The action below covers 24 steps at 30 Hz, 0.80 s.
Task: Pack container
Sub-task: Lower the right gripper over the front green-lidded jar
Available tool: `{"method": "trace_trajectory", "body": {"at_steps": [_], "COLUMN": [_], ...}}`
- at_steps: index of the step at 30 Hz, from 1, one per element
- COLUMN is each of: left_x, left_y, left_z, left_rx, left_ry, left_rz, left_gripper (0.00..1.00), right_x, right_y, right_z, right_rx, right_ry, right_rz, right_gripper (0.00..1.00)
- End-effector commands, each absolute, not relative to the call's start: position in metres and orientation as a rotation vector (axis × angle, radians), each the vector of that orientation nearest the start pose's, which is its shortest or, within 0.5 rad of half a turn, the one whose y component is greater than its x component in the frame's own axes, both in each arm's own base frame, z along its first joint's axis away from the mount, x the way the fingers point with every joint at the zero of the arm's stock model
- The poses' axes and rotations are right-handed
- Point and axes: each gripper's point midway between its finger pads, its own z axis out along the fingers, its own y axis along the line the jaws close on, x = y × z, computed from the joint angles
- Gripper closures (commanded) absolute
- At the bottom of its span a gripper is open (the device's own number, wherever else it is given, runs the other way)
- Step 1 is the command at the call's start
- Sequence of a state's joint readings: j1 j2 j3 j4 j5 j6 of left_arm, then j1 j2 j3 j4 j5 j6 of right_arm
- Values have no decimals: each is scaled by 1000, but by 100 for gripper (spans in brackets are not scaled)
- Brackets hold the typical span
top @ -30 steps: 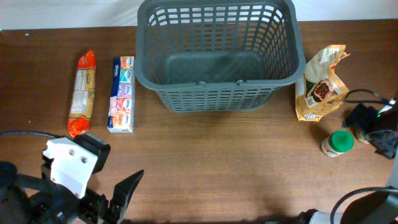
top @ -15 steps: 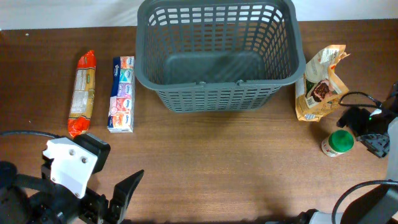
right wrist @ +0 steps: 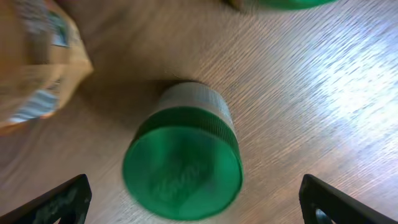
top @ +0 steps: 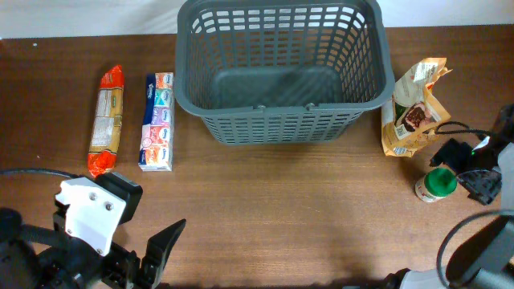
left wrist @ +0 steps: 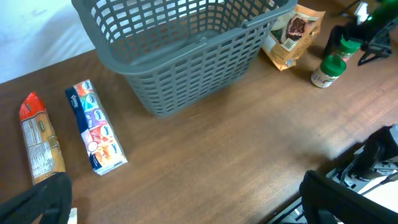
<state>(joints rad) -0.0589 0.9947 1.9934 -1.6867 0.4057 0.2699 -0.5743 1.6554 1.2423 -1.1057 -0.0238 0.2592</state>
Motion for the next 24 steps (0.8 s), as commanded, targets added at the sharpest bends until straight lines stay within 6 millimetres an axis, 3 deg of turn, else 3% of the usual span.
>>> {"method": "trace_trajectory", "body": {"at_steps": [1, 14, 20, 24], "left_x": [135, 135, 135, 135], "left_y": [-75, -75, -75, -75], "left_z": [426, 426, 426, 426], "left_rx": [577, 577, 577, 576], "left_ry": [2142, 2142, 2142, 2142], "left_rz": [-331, -331, -331, -330], "left_gripper": [1, 1, 1, 1], "right_x": [255, 251, 243, 245], "right_y": [-157, -163, -158, -155], "right_z": [70, 57, 37, 36], "right_rx": [1284, 1296, 1275, 1238], "right_ry": [2872, 2905, 2925, 2939], "right_rz": [47, -10, -7, -13], "right_gripper": [1, 1, 1, 1]}}
